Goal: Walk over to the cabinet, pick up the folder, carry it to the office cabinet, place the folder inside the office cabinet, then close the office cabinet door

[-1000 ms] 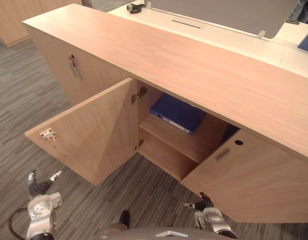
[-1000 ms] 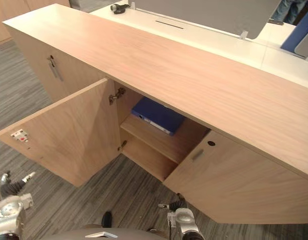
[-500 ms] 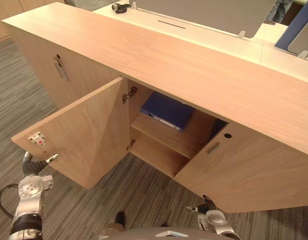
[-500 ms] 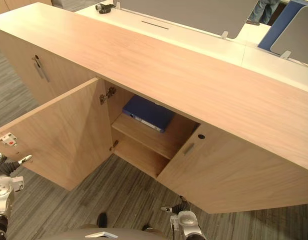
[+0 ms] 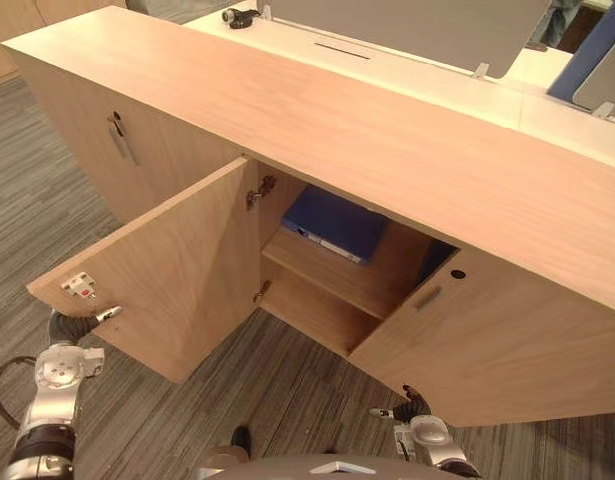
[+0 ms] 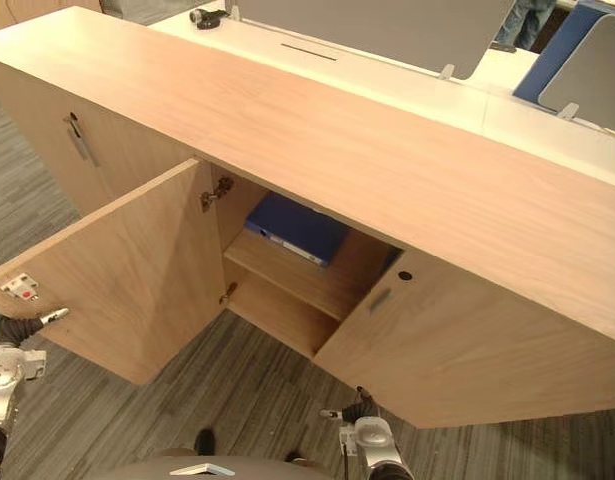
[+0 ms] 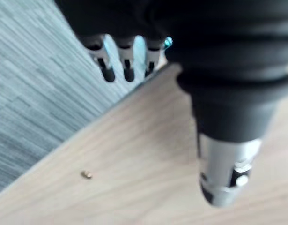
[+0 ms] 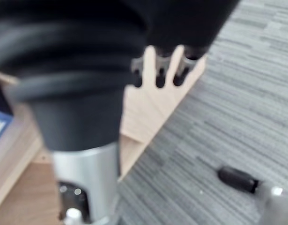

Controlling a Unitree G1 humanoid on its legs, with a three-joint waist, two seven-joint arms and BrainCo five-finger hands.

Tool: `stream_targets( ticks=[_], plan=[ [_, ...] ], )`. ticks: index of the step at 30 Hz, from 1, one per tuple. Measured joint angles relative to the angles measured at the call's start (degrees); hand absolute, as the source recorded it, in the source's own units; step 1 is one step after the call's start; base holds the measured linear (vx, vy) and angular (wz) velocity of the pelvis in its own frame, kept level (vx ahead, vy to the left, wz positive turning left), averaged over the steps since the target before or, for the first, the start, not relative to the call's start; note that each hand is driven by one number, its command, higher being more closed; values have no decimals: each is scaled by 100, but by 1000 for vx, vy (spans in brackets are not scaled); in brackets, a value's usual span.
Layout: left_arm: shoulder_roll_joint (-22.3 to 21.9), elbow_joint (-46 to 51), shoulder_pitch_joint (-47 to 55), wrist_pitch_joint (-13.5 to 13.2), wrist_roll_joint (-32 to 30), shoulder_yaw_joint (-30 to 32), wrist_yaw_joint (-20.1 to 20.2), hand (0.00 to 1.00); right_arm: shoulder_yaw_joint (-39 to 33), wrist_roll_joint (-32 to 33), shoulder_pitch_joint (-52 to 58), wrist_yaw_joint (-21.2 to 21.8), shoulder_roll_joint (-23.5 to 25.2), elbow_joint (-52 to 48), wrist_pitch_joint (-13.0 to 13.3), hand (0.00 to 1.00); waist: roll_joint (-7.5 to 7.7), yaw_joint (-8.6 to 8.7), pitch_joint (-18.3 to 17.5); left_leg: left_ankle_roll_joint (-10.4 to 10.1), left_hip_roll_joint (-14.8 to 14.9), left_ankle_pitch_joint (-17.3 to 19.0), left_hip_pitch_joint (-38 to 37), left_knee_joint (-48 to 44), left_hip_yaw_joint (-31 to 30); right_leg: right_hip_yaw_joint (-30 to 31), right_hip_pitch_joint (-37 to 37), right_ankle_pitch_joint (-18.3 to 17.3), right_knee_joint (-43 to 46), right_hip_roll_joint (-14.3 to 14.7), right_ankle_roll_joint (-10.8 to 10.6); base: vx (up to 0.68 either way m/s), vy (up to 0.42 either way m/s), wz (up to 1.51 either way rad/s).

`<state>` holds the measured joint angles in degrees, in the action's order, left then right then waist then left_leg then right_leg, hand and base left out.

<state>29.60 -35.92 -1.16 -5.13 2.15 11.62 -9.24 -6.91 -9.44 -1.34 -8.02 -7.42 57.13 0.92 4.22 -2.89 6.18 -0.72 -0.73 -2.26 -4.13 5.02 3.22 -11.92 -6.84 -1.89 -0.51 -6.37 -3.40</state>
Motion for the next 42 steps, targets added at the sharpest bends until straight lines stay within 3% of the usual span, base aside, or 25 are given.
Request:
stream_targets(
  ticks=[12,19,23,26,29,33,37,42],
  plan=[
    [-1055,396,891,-44,-24,-995,595,0,3,-224,64,23,16,-8,-28,0,-40,64,-7,56,-110,-62,4,1,103,233,98,-18,-9,-133,-205,-71,16,-3],
    [-1214,396,1028,-24,-13,-1235,605,0,9,-228,31,33,26,-7,-113,0,-125,67,-36,115,-134,-95,-28,-2,277,403,96,178,-91,-147,-246,-3,20,-12],
    [-1163,396,1040,14,1,-1699,586,0,95,-228,62,28,23,-7,-115,0,-152,74,-45,120,-140,-100,-91,-2,390,526,104,206,-61,-158,-221,-54,15,-13],
    [-1188,403,1039,14,3,-2359,631,0,128,-229,100,27,77,-7,-116,0,-214,142,-77,142,-167,-114,-106,0,497,658,208,173,27,-195,-271,-93,43,-15],
    [-1394,458,1038,14,-2,-2882,830,0,223,-229,113,23,138,-6,-121,0,-272,328,-132,172,-191,-94,-105,1,652,846,292,170,40,-215,-275,-75,67,-28],
    [-1728,608,984,-55,-34,-3187,1087,0,237,-229,176,0,238,-6,-137,0,-276,518,-166,220,-200,-61,-204,1,938,1146,308,173,-44,-210,-270,-38,60,-40],
    [-1917,602,987,-117,-126,-3038,1087,0,224,-220,230,-16,214,-5,-137,0,-259,583,-205,267,-198,-10,-278,2,1115,1280,289,175,-105,-204,-191,-14,43,-32],
    [-1964,295,1052,-75,-128,-2394,900,0,159,-214,365,-27,206,15,-140,0,-222,566,-337,257,-220,2,-303,2,1075,1252,254,201,-126,-214,-125,41,19,4]
  ],
)
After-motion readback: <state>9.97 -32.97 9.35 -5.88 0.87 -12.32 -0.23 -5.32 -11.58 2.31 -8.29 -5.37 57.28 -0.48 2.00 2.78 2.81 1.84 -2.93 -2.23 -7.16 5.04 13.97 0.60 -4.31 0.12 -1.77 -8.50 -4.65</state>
